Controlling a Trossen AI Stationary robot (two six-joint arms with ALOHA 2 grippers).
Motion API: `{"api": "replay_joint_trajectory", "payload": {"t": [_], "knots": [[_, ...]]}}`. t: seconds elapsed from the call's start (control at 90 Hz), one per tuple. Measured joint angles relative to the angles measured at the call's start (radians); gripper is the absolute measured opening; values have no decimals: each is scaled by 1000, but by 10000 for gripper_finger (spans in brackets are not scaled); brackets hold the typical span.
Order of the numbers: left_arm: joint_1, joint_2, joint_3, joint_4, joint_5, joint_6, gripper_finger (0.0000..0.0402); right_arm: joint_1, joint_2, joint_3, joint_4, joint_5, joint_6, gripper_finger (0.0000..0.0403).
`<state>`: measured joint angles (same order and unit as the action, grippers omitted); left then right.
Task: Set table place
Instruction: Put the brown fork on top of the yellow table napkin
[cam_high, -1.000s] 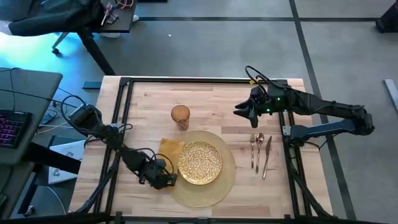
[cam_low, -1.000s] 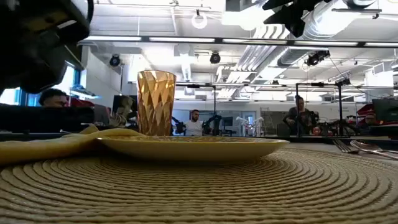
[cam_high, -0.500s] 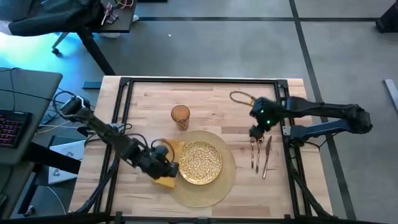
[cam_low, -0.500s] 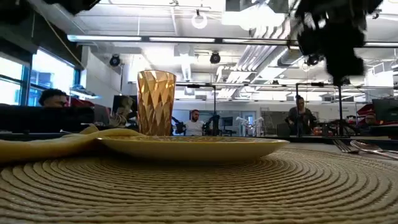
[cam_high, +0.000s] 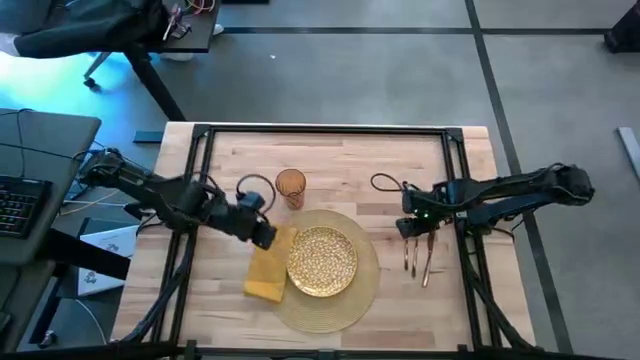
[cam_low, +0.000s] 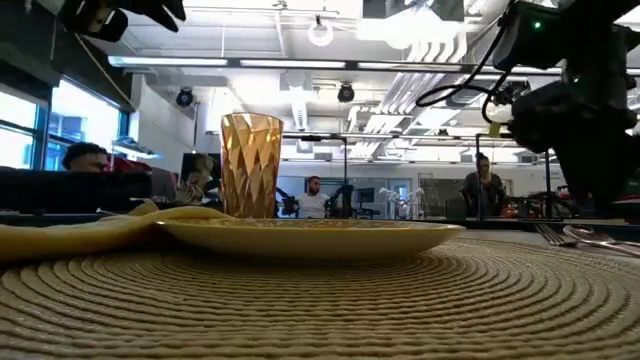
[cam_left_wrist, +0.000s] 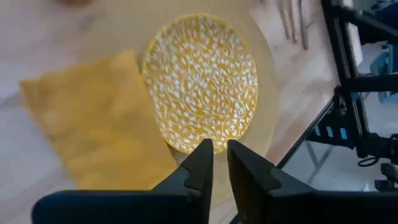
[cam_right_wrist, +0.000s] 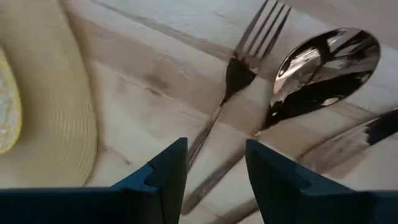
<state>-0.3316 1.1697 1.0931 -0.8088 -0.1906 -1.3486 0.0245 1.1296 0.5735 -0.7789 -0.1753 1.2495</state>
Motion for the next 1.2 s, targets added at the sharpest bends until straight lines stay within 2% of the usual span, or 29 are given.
{"api": "replay_joint_trajectory", "payload": {"t": [0.2, 0.5, 0.622, 0.8, 0.867, 0.967, 1.2], "knots": [[37, -89, 0, -15, -7, 117, 72, 69, 146, 0, 66, 34, 132, 144], [37, -154, 0, -82, 6, 183, 78, 89, 279, 6, 115, 36, 187, 134], [37, -164, 0, -97, 35, 211, 78, 89, 285, 6, 124, 45, 206, 101], [37, -170, 0, -94, 51, 263, 78, 90, 289, 4, 165, 53, 217, 16], [37, -171, 0, -95, 52, 284, 78, 90, 287, 10, 172, 48, 220, 7], [37, -172, 0, -96, 56, 299, 78, 94, 286, 63, 130, 57, 227, 2], [35, -172, 0, -123, 51, 359, 78, 130, 289, 304, 72, 110, 236, 0]]}}
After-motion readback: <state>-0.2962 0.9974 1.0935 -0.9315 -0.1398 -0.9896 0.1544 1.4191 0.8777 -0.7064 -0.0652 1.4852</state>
